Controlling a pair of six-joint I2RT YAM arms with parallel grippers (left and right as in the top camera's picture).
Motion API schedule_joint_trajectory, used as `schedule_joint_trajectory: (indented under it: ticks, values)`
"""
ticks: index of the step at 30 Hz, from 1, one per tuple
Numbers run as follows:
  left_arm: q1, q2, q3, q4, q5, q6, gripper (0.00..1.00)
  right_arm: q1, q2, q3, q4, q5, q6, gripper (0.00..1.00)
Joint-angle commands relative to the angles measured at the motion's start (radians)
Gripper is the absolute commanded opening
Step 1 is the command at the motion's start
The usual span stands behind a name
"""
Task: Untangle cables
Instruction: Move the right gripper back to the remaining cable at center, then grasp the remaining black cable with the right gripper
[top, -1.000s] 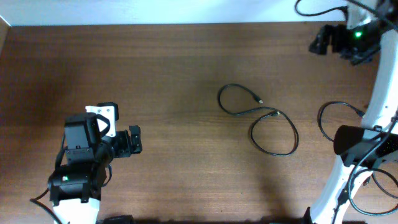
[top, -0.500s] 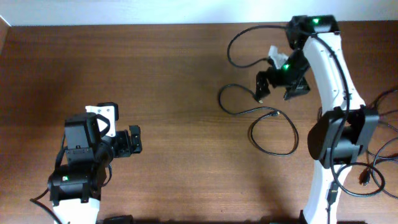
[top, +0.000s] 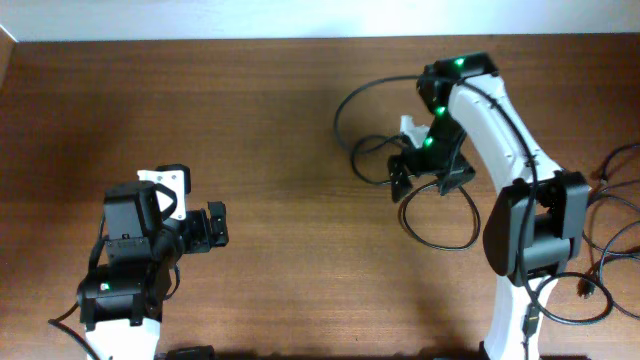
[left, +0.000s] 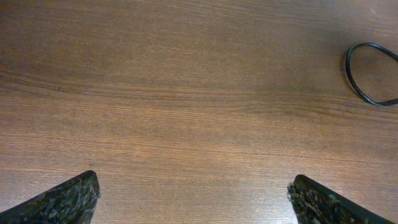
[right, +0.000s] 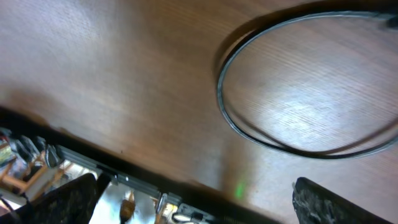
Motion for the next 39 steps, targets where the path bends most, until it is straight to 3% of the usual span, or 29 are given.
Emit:
schedule_joint_trajectory:
  ticks: [1,9,14,25,32,34,37,39]
  values:
    - [-0.003,-0.002,0.007,0.001,0.010,-0.013,0.99,0.043,-0.063,-0.101,0.038,0.014,0.010,0.99]
    - [-0.003,-0.002,0.007,0.001,0.010,-0.013,0.99,0.050,-0.306,-0.462,0.278,0.038,0.024,0.99]
    - [-0.003,-0.002,0.007,0.001,0.010,-0.013,0.99,0.050,-0.309,-0.653,0.476,0.027,0.059,0.99]
    - [-0.003,-0.002,0.007,0.001,0.010,-0.013,0.99,0.050,-0.304,-0.707,0.756,0.031,0.058,0.99]
    - [-0.003,-0.002,0.007,0.001,0.010,-0.013,0.99,0.050,-0.304,-0.772,0.788,0.031,0.055,0.99]
    - [-0.003,-0.002,0.007,0.001,0.010,-0.013,0.99,0.050,-0.304,-0.818,0.795,0.031,0.056,0.88]
    - [-0.003,-0.002,0.007,0.001,0.010,-0.013,0.99,0.050,-0.304,-0.854,0.835,0.031,0.056,0.83]
    - [-0.003,-0.002,0.007,0.001,0.010,-0.013,0.99,0.050,-0.304,-0.872,0.885,0.031,0.056,0.60]
